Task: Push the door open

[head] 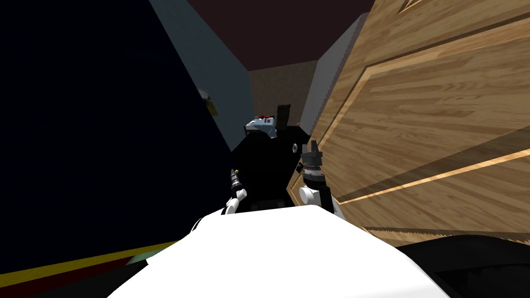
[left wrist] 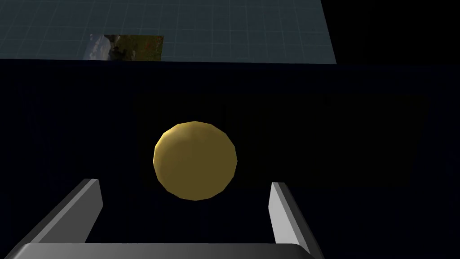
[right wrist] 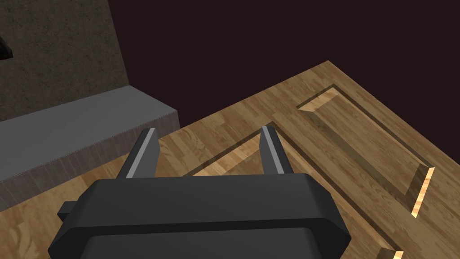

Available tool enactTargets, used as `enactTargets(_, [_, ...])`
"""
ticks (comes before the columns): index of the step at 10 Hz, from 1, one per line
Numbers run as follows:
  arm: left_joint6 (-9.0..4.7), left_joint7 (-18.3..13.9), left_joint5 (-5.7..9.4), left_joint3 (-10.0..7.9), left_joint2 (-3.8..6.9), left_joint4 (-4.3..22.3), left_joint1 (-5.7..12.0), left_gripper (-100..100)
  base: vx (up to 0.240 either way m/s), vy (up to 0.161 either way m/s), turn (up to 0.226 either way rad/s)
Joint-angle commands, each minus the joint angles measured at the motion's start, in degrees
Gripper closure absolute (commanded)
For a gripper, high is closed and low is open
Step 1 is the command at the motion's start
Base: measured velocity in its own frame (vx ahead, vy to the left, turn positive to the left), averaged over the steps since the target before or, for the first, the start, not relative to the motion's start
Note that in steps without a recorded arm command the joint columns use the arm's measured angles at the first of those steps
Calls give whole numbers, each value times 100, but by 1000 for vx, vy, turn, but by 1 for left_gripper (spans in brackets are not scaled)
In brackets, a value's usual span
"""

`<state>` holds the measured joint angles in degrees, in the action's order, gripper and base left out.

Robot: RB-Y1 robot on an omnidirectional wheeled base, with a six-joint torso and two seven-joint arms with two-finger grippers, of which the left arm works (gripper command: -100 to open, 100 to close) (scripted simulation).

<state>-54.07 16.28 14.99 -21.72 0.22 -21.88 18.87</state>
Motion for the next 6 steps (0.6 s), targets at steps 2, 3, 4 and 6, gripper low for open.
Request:
enactTargets(2, [-36,-11,2,-2,8,41,15,100,-5,1,12])
enactTargets(3, [-36,-11,2,-2,8,41,15,100,-1,6,-10])
enactTargets(4, [-36,-11,2,-2,8,41,15,100,0,1,-10])
enactTargets(6, [-36,-11,2,-2,8,41,15,100,0,0,0])
